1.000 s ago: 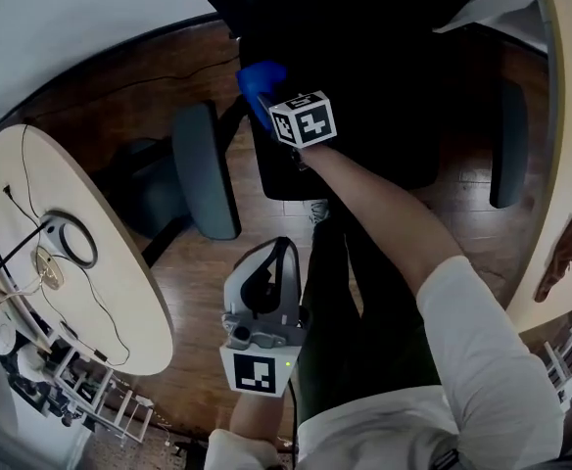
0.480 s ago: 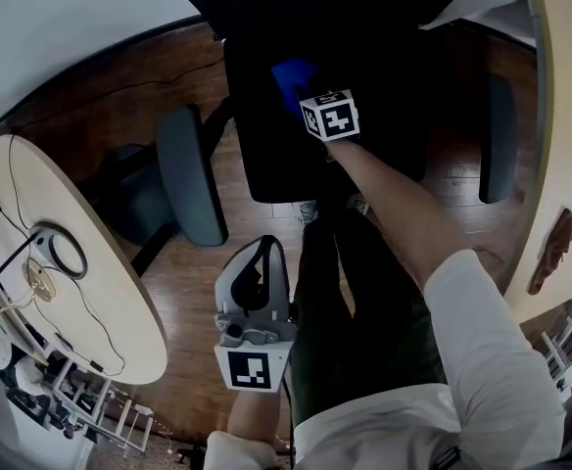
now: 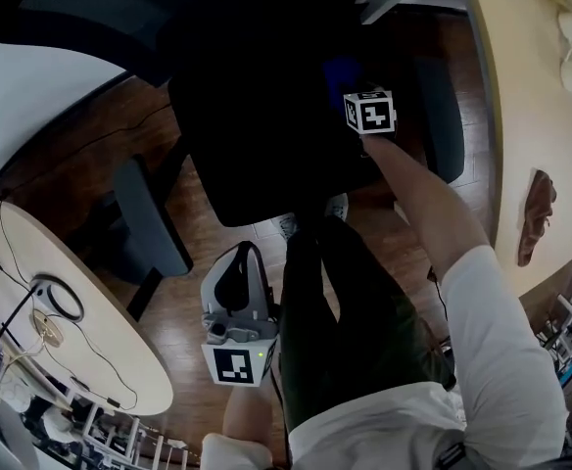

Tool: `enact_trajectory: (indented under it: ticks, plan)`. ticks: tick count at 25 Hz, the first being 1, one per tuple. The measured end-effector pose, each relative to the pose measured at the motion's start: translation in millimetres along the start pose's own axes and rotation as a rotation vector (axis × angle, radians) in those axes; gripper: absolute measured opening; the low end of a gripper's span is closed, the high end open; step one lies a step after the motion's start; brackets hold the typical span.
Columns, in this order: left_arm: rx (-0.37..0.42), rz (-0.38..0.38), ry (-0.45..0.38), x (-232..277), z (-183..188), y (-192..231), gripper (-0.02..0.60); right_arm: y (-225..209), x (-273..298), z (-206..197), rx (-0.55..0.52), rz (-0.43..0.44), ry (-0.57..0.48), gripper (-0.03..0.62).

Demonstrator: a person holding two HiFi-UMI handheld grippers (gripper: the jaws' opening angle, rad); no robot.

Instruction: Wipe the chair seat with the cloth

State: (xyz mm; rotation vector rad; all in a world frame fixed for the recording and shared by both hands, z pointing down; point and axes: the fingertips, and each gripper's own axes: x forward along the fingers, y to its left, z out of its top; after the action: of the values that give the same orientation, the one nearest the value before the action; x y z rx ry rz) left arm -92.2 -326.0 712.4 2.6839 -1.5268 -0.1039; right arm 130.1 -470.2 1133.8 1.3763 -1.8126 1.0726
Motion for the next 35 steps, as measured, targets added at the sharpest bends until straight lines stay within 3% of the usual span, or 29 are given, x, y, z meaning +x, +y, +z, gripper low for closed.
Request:
enact_trajectory:
  ticks: [3,5,8,12,15,18,21,24,29,35]
  plan:
    - [-0.003,-0.014,0.003,-3,-4,-6,0.025,1,-5,2,0.023,0.011,-0.018,0.095]
    - [0.000,-0.007,-0.001,-6,-2,-5,0.025,24,-11,11,0.040,0.049,-0.053,0.094]
    - [0.004,0.014,-0.005,-16,1,2,0.025,108,-25,14,0.055,0.190,-0.101,0.094]
    - [0.003,0.053,-0.010,-35,4,17,0.025,261,-31,-21,0.031,0.422,-0.089,0.095]
    - [0.011,0.078,-0.002,-47,6,27,0.025,338,-11,-69,0.011,0.467,-0.004,0.095]
    - [0.016,0.086,0.014,-55,7,36,0.025,368,16,-98,0.008,0.437,0.058,0.095]
    - [0.028,0.092,0.019,-62,4,41,0.025,368,25,-101,-0.014,0.414,0.050,0.094]
    - [0.033,0.091,0.024,-67,-3,38,0.025,339,23,-100,-0.051,0.388,0.028,0.094]
    - [0.018,0.057,0.028,-56,-11,24,0.025,240,13,-109,-0.030,0.277,0.022,0.094]
    - [0.015,-0.024,0.035,-22,-14,-10,0.025,107,-14,-104,-0.118,0.149,-0.004,0.094]
